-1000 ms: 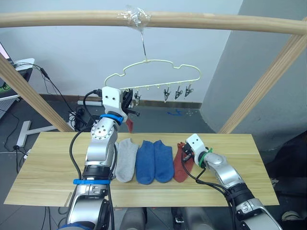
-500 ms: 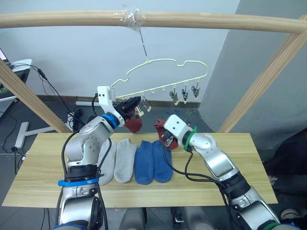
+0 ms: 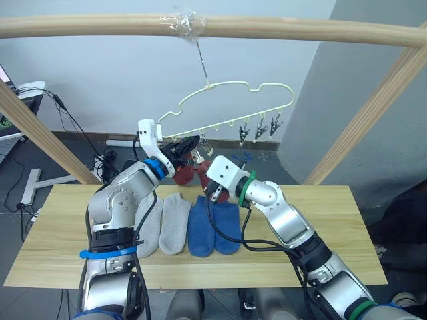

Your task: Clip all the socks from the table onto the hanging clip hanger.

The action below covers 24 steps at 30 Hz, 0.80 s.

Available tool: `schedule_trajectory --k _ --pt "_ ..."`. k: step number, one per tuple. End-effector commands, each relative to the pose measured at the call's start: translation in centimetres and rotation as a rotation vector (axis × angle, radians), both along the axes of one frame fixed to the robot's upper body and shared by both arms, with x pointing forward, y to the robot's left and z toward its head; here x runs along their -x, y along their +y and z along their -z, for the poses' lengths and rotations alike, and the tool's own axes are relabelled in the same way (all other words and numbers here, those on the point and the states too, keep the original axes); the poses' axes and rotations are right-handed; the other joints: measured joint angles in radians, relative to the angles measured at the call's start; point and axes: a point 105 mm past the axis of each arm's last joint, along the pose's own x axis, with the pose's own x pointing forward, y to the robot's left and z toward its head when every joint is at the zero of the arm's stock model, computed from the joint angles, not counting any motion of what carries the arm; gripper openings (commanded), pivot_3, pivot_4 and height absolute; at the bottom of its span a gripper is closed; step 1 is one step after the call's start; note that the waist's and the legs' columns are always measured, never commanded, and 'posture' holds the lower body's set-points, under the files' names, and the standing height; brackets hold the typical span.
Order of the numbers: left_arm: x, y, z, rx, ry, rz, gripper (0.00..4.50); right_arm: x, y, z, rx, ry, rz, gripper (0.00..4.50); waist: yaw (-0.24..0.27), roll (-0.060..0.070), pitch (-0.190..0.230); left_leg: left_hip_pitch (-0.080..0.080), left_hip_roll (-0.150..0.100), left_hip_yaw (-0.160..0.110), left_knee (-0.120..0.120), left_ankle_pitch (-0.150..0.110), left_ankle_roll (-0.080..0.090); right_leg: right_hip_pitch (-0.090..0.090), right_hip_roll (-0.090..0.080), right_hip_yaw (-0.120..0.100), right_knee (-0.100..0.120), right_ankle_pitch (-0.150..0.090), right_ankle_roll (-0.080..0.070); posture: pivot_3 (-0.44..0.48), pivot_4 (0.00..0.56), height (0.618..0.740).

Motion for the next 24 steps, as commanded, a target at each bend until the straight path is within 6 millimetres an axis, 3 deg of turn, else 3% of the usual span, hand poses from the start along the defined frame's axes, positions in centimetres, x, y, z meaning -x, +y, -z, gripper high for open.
schedule_trajectory --k 1,13,18,22,24 --pt "0.3 -0.2 -0.8 0.017 -0.028 0.004 0.00 0.3 0.7 -1.6 -0.037 -0.050 -0.021 0.03 0.000 0.000 0.000 0.000 0.000 0.000 0.000 0.000 0.000 0.000 0.000 0.000 0.000 0.000 0.000 -0.032 0.191 0.701" --pt "0.9 -0.6 -0.1 0.035 0.001 0.019 0.00 0.1 1.5 -2.7 -0.088 -0.058 -0.027 0.03 0.000 0.000 0.000 0.000 0.000 0.000 0.000 0.000 0.000 0.000 0.000 0.000 0.000 0.000 0.000 -0.026 0.190 0.701" --pt "1.4 -0.5 0.0 -0.028 -0.016 0.042 1.55 -0.1 1.4 -2.8 -0.089 -0.066 -0.014 0.00 0.000 0.000 0.000 0.000 0.000 0.000 0.000 0.000 0.000 0.000 0.000 0.000 0.000 0.000 0.000 -0.026 0.190 0.701" --pt "2.1 -0.4 -1.1 -0.014 -0.042 0.069 2.74 -0.1 1.5 -2.8 -0.086 -0.063 -0.021 0.00 0.000 0.000 0.000 -0.001 0.000 0.000 0.000 0.000 0.000 0.000 0.000 0.000 0.000 0.000 -0.001 -0.024 0.189 0.701" --pt "2.5 -0.2 -1.5 -0.006 -0.048 0.091 2.74 -0.2 1.6 -2.8 -0.085 -0.065 -0.020 0.00 0.000 0.000 0.000 -0.001 0.000 0.000 0.000 0.000 0.000 0.000 0.000 0.000 0.000 0.000 -0.001 -0.024 0.189 0.701"
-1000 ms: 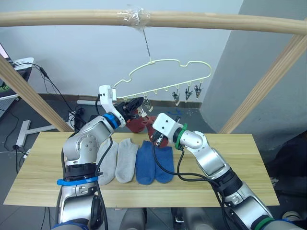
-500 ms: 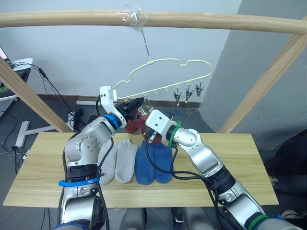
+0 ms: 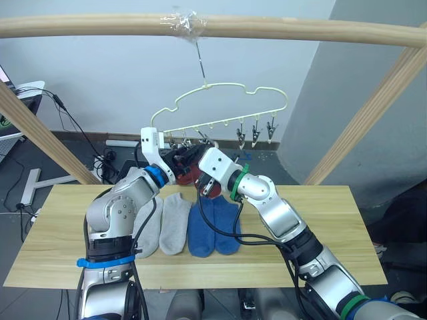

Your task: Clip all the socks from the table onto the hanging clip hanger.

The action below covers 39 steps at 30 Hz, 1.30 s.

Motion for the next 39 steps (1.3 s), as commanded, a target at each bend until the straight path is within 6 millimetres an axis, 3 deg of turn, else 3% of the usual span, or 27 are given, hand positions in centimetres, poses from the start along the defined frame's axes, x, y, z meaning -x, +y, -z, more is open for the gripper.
schedule_trajectory --k 1,6,12,18,21,24,25,30,39 --pt "1.3 0.3 -2.6 0.012 -0.080 0.064 2.74 0.2 0.4 -1.6 -0.036 -0.052 -0.017 0.00 -0.001 0.000 0.000 0.000 0.000 0.000 0.000 0.000 0.000 0.000 0.000 0.000 0.000 0.000 0.000 -0.024 0.189 0.701" --pt "2.3 1.3 -2.2 -0.043 -0.062 0.091 2.74 0.1 0.5 -1.6 -0.033 -0.055 -0.018 0.00 -0.001 0.000 0.000 0.000 0.000 0.000 0.000 0.000 0.000 0.000 0.000 0.000 0.000 0.000 0.001 -0.018 0.192 0.701" --pt "2.0 4.2 -0.9 -0.178 -0.052 0.036 2.74 0.1 0.5 -1.6 -0.023 -0.061 -0.026 0.00 -0.001 0.000 0.000 0.000 0.000 0.000 0.000 0.000 0.000 0.000 0.000 0.000 0.000 0.000 0.000 -0.005 0.196 0.701" --pt "2.9 3.3 -0.2 -0.231 -0.070 0.100 2.74 0.4 0.6 -1.4 -0.016 -0.053 -0.052 0.00 0.002 0.000 0.000 0.000 0.000 0.000 0.000 0.000 0.000 0.000 0.000 0.000 -0.001 0.000 0.000 -0.001 0.193 0.701" --pt "3.1 3.2 -0.1 -0.237 -0.077 0.114 2.78 0.4 0.5 -1.7 -0.059 -0.037 -0.050 0.70 0.002 0.000 0.000 0.000 0.000 0.000 0.000 0.000 0.000 -0.001 0.000 0.000 -0.001 0.000 0.000 -0.001 0.193 0.701" --pt "3.1 3.3 -0.1 -0.236 -0.082 0.116 2.78 0.1 0.2 -1.2 0.011 -0.074 -0.032 1.72 0.002 0.000 0.000 0.000 0.000 0.000 0.000 0.000 0.000 0.000 0.000 0.000 0.000 0.000 0.000 0.001 0.193 0.701" --pt "3.2 3.2 -0.2 -0.239 -0.092 0.122 2.78 0.1 -0.1 -1.2 0.015 -0.076 -0.027 2.02 0.002 0.000 0.000 0.000 0.000 0.000 0.000 0.000 0.000 0.000 0.000 0.000 0.000 0.000 0.000 0.002 0.193 0.701" --pt "2.9 2.2 -1.3 -0.262 -0.183 0.094 2.78 0.3 -1.9 -0.8 0.038 -0.070 -0.022 2.02 0.003 0.000 0.000 0.000 0.000 0.000 0.000 0.000 0.000 0.000 0.000 0.000 0.000 0.000 0.000 0.003 0.191 0.701" --pt "2.0 -0.6 -0.7 -0.387 -0.377 -0.033 2.78 1.8 -7.1 -1.4 0.083 -0.069 -0.001 2.02 0.005 0.000 0.000 -0.001 -0.001 0.000 0.000 0.000 0.000 0.000 -0.001 0.000 -0.001 0.000 0.001 -0.008 0.202 0.701"
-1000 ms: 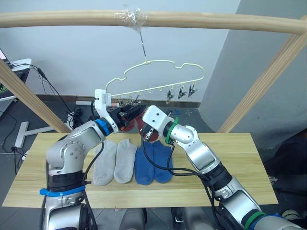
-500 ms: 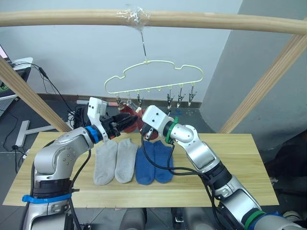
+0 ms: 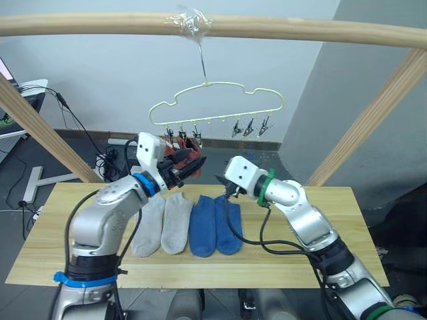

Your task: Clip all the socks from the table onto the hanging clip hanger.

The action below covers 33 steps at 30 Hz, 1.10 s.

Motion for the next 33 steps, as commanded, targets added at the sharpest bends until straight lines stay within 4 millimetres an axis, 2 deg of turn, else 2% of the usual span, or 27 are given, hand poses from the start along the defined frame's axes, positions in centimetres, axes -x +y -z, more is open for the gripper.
schedule_trajectory --k 1,11,16,27,33 --pt "-0.9 -0.4 -0.9 -0.064 -0.177 -0.100 2.78 0.9 -1.3 -2.2 -0.031 -0.041 -0.017 2.02 -0.002 0.000 0.000 0.000 0.000 0.000 0.000 0.000 0.000 0.000 0.000 0.000 0.000 0.000 0.000 -0.013 0.204 0.701" --pt "-2.3 -0.8 -0.4 -0.036 -0.304 -0.239 2.78 1.4 -3.3 -3.8 -0.030 -0.048 -0.008 2.02 -0.005 0.000 0.000 0.002 0.001 0.001 0.000 0.000 0.000 0.001 0.002 0.001 0.001 0.000 0.000 -0.041 0.208 0.701" --pt "-2.8 -0.6 0.3 -0.038 -0.308 -0.293 2.78 2.0 -3.6 -4.5 -0.052 -0.042 -0.035 2.02 -0.005 0.000 0.000 0.001 0.001 0.001 0.000 0.000 0.000 0.001 0.002 0.001 0.000 0.000 0.000 -0.048 0.210 0.701" --pt "-4.2 -0.6 0.5 -0.046 -0.328 -0.325 2.78 2.3 -3.9 -4.9 -0.049 -0.041 -0.044 2.02 -0.006 0.000 0.000 0.001 0.001 0.002 0.000 0.000 0.000 0.001 0.002 0.000 0.000 0.000 0.000 -0.051 0.209 0.701" --pt "-5.0 -0.3 -0.2 -0.039 -0.351 -0.363 2.78 2.9 -3.5 -5.9 -0.087 -0.061 -0.095 2.02 -0.005 0.000 0.000 0.001 0.001 0.001 0.000 0.000 0.000 0.001 0.002 0.000 0.000 0.000 0.000 -0.053 0.209 0.701"
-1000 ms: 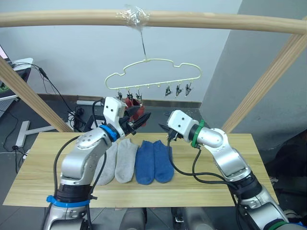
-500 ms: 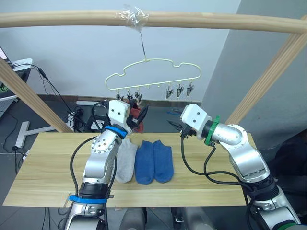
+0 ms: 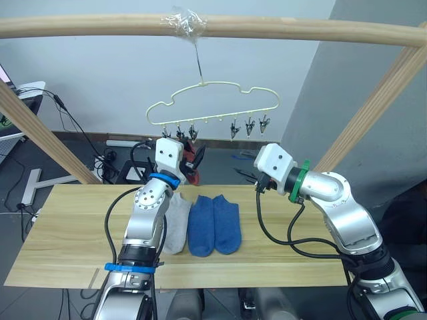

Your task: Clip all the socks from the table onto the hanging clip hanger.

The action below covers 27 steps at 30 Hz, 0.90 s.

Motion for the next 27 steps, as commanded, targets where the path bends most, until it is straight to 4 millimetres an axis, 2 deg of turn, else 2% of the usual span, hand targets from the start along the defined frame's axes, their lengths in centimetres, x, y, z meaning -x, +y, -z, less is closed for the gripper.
schedule_trajectory --k 1,11,27 --pt "-0.2 0.0 -1.9 0.010 -0.078 -0.015 2.78 0.9 0.2 -2.4 -0.054 -0.079 -0.053 2.02 0.000 0.000 0.000 0.000 0.000 0.000 0.000 0.000 0.000 0.000 0.000 0.000 0.000 0.000 0.000 -0.053 0.209 0.701" --pt "-0.7 -0.8 -2.9 0.019 -0.117 -0.028 2.78 1.3 0.2 -3.0 -0.077 -0.079 -0.095 2.02 0.000 0.000 0.000 0.000 0.000 0.000 0.000 0.000 0.000 0.000 0.000 0.000 0.000 0.000 0.000 -0.055 0.210 0.701" --pt "-1.4 -1.4 -3.1 0.052 -0.120 -0.068 2.78 1.5 0.2 -2.9 -0.069 -0.060 -0.111 2.02 0.000 0.000 0.000 0.000 0.000 0.000 0.000 0.000 0.000 0.000 0.000 0.000 0.000 0.000 0.000 -0.051 0.213 0.701"
